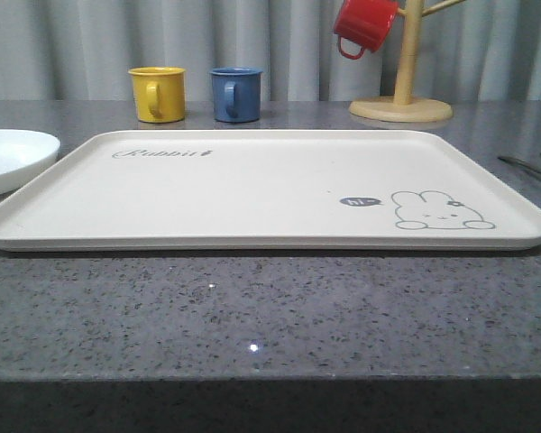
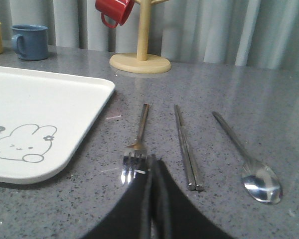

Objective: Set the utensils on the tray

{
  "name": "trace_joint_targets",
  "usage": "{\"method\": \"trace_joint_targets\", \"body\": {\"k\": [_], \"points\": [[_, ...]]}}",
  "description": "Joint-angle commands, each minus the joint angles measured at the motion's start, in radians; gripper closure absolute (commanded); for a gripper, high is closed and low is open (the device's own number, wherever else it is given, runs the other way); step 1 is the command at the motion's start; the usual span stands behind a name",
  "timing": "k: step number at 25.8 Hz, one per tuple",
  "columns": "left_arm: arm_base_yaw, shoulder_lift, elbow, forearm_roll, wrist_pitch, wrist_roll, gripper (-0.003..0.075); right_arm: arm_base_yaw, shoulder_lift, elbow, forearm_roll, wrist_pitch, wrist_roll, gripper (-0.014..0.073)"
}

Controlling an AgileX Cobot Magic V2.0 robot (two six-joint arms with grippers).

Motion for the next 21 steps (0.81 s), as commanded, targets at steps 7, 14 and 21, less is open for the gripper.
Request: {"method": "trace_joint_targets", "body": {"k": [7,14,21], "points": [[0.000,-0.022,0.002,-0.010,-0.084,-0.007,0.0738,-0.003,-0.019,-0.013,-0.009,-0.084,-0.008,0.0662],[0.000,-0.022,0.002,-0.010,-0.084,-0.007,0.0738,-0.003,-0.019,-0.013,-0.009,-0.084,-0.008,0.0662],[0.000,-0.022,0.002,-0.010,-0.147,-0.007,0.0738,-0.003,-0.019,-0.013,-0.009,-0.087,-0.008,0.0662]]}}
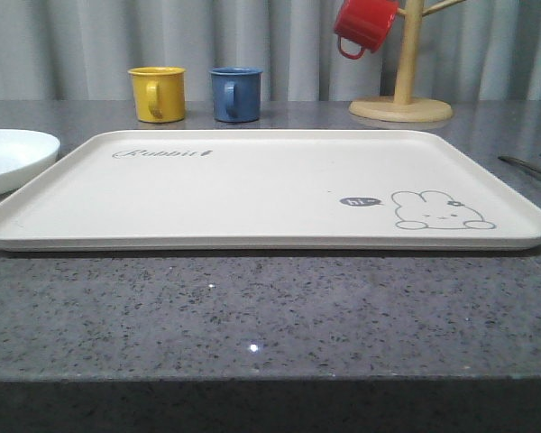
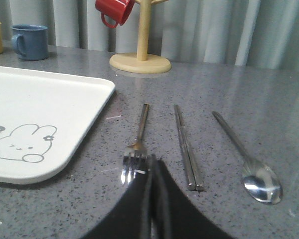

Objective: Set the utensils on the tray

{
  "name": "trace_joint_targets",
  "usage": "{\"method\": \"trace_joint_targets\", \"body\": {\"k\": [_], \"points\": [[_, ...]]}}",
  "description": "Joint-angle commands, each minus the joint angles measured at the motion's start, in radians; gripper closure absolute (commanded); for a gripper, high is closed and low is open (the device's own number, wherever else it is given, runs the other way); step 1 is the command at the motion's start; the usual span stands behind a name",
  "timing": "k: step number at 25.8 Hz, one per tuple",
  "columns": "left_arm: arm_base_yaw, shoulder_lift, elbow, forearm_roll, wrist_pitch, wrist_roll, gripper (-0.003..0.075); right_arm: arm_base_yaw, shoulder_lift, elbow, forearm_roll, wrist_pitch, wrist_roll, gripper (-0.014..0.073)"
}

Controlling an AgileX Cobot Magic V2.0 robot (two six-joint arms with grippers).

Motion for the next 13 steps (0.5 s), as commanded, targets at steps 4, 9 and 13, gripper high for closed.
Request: {"method": "trace_joint_targets", "body": {"k": [4,9,13], "points": [[0.000,-0.022,0.002,-0.010,-0.308,-0.007,0.0738,-0.003,-0.019,-0.013,-0.009,-0.123,-0.008,0.0662],[0.000,-0.022,0.002,-0.010,-0.425,-0.007,0.0738,-0.003,-0.019,-0.020,-0.007,-0.186,-0.006,0.0662],[0.000,-0.022,-0.029,-0.010,-0.540,-0.007,0.0738,-0.003,-0.019,-0.106,0.017,-0.151,-0.003,0.0662]]}}
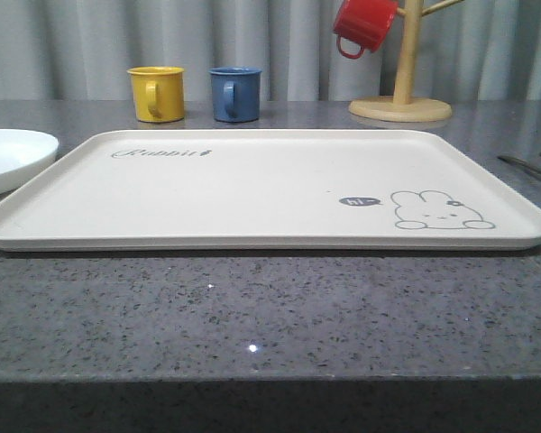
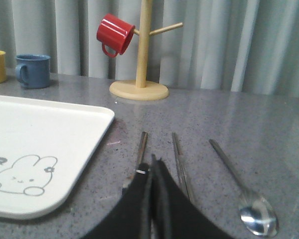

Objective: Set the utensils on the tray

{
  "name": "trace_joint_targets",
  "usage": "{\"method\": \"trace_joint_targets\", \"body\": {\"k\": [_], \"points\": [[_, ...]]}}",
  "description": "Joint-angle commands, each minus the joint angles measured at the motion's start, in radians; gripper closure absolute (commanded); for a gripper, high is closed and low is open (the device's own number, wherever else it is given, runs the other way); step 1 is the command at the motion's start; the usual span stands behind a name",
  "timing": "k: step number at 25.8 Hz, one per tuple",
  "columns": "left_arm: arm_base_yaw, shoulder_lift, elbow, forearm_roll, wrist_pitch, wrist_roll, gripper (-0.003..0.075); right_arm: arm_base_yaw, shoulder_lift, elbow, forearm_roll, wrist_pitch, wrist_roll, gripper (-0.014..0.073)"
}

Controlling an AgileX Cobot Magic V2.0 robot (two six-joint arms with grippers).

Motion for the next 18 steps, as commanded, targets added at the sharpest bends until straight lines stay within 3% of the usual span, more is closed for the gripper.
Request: {"method": "trace_joint_targets", "body": {"k": [1,4,8,12,18], "points": [[0.000,-0.022,-0.043,-0.010,-0.152,-0.007,0.0738,-0.003,-0.019,-0.121,0.011,-0.050,-0.003,0.0662],[-0.002,0.003,-0.154,-0.010,-0.075,-0.007,0.0738,-0.003,0.003,-0.249,0.011,0.066,-0.003,0.0662],[-0.002,0.133,-0.360,0.002,0.240,-0.007,0.0738,-0.003,0.141,-0.473,0.029,0.304,-0.003,0.0662],[-0.002,0.307,-0.504,0.002,0.436,-0.007,0.0738,-0.003,0.289,-0.625,0.039,0.339,-0.003,0.0662],[-0.002,0.387,-0.542,0.004,0.438,-0.007,0.0738,-0.003,0.334,-0.658,0.039,0.317,-0.003,0.0662]]}}
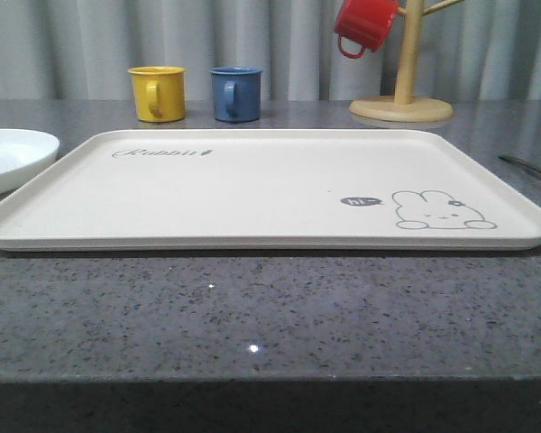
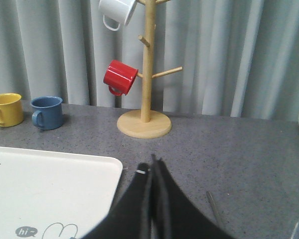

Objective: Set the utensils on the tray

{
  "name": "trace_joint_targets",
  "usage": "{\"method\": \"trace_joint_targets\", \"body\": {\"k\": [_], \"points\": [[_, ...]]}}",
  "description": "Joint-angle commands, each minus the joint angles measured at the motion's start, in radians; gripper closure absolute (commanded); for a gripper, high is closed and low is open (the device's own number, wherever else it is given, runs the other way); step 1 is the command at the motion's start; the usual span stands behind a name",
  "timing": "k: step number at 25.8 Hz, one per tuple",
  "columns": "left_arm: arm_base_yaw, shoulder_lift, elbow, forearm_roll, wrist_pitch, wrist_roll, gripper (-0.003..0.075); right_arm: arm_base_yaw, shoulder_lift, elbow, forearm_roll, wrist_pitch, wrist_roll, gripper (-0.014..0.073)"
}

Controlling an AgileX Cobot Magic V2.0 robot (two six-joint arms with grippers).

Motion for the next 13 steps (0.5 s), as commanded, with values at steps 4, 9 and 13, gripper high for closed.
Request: {"method": "trace_joint_targets", "body": {"k": [4,9,13], "points": [[-0.002,0.017,-0.039,-0.003,-0.096,-0.007,0.0652,-0.003,0.018,-0.037,0.001,-0.078,-0.003,0.0622],[-0.002,0.017,-0.039,-0.003,-0.094,-0.007,0.0147,-0.003,0.018,-0.037,0.001,-0.069,-0.003,0.0190],[-0.002,0.017,-0.037,-0.003,-0.089,-0.007,0.0035,-0.003,0.018,-0.037,0.001,-0.056,-0.003,-0.0053]]}}
